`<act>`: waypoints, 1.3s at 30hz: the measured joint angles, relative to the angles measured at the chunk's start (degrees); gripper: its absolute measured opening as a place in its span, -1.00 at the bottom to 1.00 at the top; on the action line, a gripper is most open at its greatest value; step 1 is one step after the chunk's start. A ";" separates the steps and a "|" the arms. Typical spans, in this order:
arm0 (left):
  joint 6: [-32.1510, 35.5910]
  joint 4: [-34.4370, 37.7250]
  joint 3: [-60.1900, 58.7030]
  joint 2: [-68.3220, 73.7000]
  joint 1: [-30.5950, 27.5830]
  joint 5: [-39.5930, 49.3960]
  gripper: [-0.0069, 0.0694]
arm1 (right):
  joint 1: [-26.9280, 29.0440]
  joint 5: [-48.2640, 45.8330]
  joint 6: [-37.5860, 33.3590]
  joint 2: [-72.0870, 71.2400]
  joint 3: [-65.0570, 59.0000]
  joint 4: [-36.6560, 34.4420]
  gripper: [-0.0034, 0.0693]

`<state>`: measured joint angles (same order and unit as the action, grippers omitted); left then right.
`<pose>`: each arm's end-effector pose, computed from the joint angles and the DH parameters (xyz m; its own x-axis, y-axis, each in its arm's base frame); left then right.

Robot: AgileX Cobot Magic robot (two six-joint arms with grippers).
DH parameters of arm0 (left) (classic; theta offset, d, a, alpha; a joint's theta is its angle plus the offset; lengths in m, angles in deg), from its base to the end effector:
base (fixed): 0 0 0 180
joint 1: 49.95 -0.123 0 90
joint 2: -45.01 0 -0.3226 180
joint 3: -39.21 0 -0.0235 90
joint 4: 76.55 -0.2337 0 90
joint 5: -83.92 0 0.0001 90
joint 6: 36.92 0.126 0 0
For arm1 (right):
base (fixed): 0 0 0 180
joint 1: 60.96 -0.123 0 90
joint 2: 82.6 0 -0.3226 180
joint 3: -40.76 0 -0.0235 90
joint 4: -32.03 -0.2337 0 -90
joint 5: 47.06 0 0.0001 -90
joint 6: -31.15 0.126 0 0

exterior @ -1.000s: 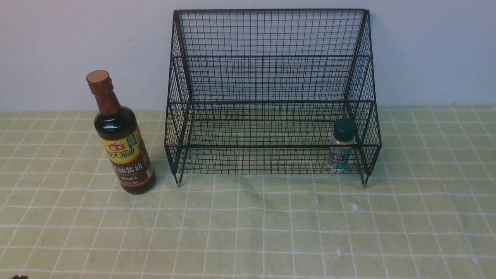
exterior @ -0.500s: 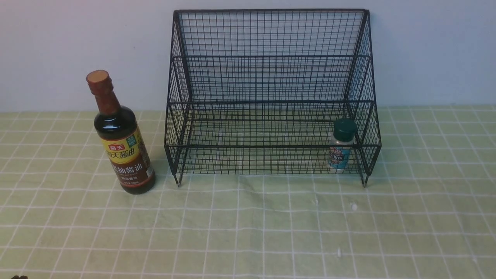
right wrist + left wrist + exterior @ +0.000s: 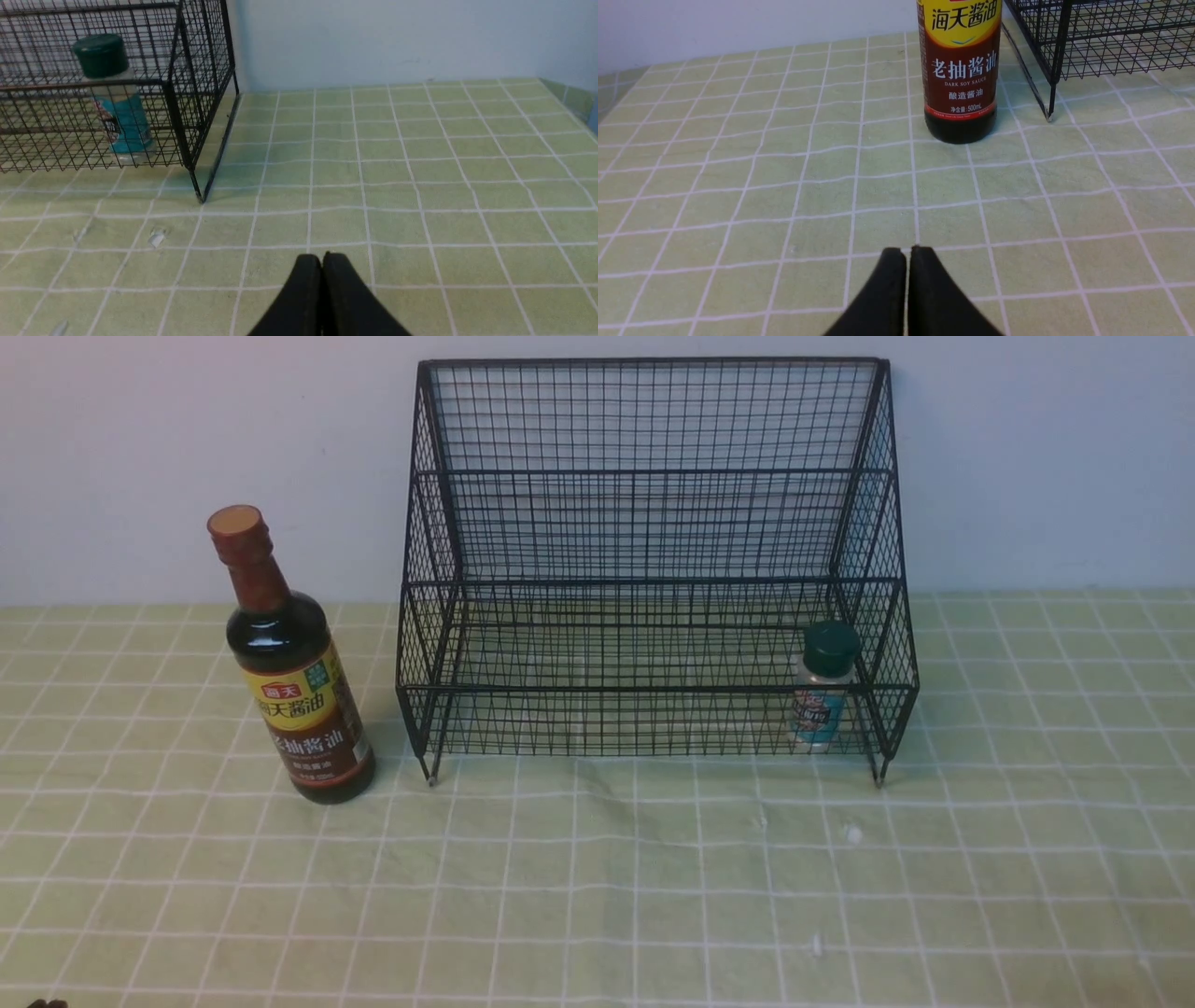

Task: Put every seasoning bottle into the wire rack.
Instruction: Use the left arm to grab the condiment bottle closest to it

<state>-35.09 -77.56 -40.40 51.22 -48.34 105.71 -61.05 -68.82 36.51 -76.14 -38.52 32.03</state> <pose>0.0307 0.0000 0.1602 -0.3010 0.0568 -0.9519 0.0364 0.9982 0.0480 0.0309 0.0000 0.1621 -0.2995 0.0929 -0.9495 0.0265 0.9957 0.0891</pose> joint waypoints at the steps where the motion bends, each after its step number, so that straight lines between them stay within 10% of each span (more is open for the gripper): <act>1: 0.00 0.00 0.00 0.00 0.00 0.00 -0.83 | 0.01 0.00 -0.36 -0.12 0.00 0.00 -0.95; 39: -2.51 2.58 -0.17 0.00 0.00 -4.11 -0.83 | 0.06 0.00 -1.37 -0.23 0.00 0.00 -0.95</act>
<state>-37.60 -74.97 -40.57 51.22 -48.34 101.60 -60.99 -68.82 35.13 -76.37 -38.52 32.03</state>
